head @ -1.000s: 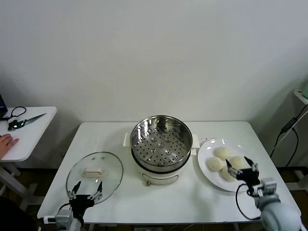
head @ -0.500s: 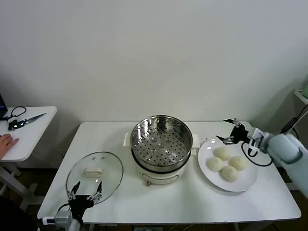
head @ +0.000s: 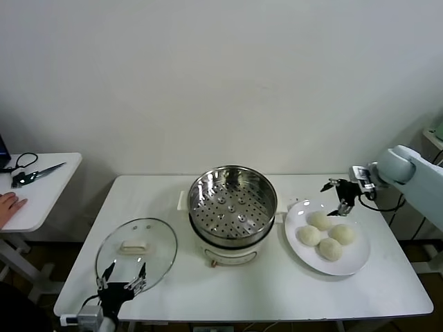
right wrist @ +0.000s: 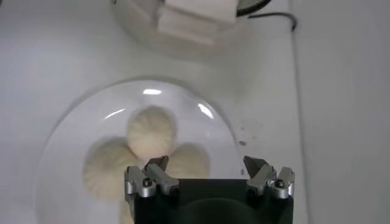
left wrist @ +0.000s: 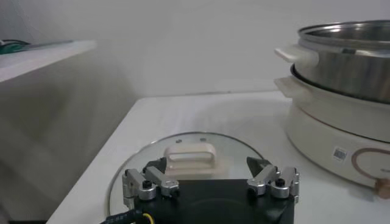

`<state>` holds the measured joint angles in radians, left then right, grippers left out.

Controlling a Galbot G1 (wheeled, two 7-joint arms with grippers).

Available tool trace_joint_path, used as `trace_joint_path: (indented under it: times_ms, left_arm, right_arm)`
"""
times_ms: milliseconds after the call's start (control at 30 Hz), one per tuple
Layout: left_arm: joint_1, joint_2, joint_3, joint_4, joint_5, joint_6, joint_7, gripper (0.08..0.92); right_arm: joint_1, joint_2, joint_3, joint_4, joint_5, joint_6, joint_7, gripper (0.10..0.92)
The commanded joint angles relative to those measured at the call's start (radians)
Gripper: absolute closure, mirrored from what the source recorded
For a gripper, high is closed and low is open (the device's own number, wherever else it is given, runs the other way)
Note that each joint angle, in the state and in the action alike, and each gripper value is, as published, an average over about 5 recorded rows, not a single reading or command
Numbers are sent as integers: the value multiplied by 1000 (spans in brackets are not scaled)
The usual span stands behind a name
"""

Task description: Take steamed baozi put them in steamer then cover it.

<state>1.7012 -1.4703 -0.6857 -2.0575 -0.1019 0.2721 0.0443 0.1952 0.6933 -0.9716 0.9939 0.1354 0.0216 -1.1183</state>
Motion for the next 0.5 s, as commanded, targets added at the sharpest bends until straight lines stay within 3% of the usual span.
trace_joint_path:
  times_ms: [33,500]
  left_arm:
    - [-3,-9,-2,-1,0,2,0,177]
    - [-18,-13,2,17,1,4,1,177]
  right_arm:
    - [39,176,-156,-223,-57,3,-56,203]
    - [-113,275,16,-386,-202,12,25,203]
